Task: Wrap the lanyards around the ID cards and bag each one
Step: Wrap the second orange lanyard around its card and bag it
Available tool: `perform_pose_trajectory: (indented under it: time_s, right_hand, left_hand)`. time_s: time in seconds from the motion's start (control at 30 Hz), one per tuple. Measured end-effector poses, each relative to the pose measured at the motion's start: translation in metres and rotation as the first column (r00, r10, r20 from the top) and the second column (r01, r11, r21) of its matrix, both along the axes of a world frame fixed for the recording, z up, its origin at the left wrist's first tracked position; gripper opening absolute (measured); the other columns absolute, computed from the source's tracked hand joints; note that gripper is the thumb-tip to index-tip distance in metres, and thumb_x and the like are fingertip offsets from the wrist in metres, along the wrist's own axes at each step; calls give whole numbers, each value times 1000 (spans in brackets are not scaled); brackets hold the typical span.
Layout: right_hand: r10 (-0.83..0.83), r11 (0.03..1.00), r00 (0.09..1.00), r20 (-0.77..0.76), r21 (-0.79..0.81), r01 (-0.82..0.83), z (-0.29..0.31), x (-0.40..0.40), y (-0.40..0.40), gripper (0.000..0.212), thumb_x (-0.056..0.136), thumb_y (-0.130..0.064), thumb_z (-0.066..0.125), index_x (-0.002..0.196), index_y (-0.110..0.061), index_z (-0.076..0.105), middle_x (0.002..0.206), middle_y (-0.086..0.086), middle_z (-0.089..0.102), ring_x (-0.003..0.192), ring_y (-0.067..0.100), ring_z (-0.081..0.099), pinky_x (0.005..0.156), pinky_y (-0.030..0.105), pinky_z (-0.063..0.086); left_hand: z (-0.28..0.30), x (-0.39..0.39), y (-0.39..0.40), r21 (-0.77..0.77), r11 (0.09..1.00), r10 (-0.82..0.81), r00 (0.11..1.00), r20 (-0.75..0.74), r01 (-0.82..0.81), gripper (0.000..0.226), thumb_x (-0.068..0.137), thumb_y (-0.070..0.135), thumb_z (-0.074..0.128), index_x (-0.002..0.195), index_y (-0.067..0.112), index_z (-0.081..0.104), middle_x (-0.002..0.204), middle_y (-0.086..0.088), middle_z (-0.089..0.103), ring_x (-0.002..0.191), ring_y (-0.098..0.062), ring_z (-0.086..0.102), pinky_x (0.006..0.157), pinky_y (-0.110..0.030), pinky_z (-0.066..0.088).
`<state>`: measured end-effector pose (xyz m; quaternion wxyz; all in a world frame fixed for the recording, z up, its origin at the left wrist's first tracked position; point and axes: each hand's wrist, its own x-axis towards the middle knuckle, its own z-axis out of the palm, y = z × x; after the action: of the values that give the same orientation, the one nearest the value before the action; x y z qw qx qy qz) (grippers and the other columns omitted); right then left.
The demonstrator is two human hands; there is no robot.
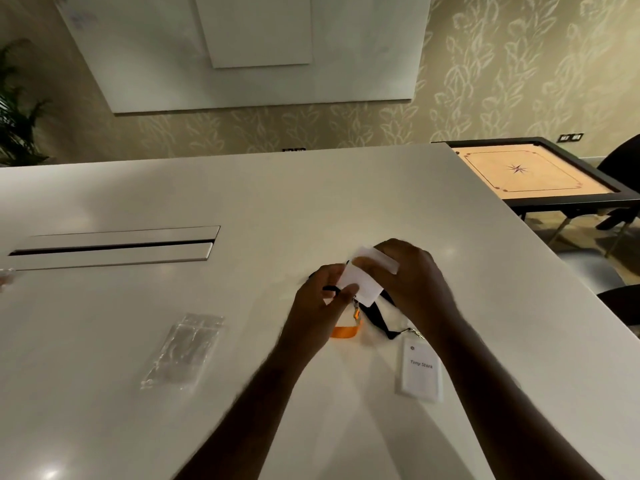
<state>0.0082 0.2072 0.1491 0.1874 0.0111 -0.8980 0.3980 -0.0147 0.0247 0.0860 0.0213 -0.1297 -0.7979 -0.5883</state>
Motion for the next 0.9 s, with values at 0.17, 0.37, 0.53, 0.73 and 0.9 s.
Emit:
perform_pose_trajectory:
  time_s: [0.17,0.37,0.53,0.73,0.9]
  right_hand:
    - [118,967,993,17,-231,-111,0,-11,-6,22,88,-46,83,95,-32,68,84,-20,70,76,-3,65,62,7,45]
    - [351,786,916,195,-593,-175,-37,-11,-24,70,82,-38,84,138,-8,55,113,5,80,104,15,78,82,25,62]
    - [510,709,820,260,-668,-229,-72,-1,-46,57,85,-13,89,132,-15,56,100,5,83,100,20,80,83,29,63]
    - [540,697,797,272,-675,-242,-79,1,-66,40,86,-27,81,123,-23,65,102,-3,80,102,17,77,96,37,61]
    - [486,795,830,272,-531,-292,-72,3,-80,21,95,-32,80,115,-29,72,113,-15,76,111,-1,69,94,23,57]
  left_hand:
    - [10,0,-15,101,995,7,998,64,-14,16,91,22,80,95,34,71,94,19,77,87,0,73,78,-16,57]
    - [16,7,-34,326,928,135,978,156,-180,21,84,28,86,102,24,75,94,4,82,86,-10,78,73,-16,57]
    - [18,8,-46,353,899,209,961,179,-261,20,83,24,86,99,22,74,87,5,82,72,-2,74,63,-12,54]
    - [16,2,-61,331,888,252,940,229,-319,23,83,31,87,98,19,74,88,-3,81,84,-16,76,76,-31,59]
    - [15,1,-65,313,894,256,939,230,-320,25,83,31,86,98,17,72,88,-4,82,89,-25,77,84,-40,60]
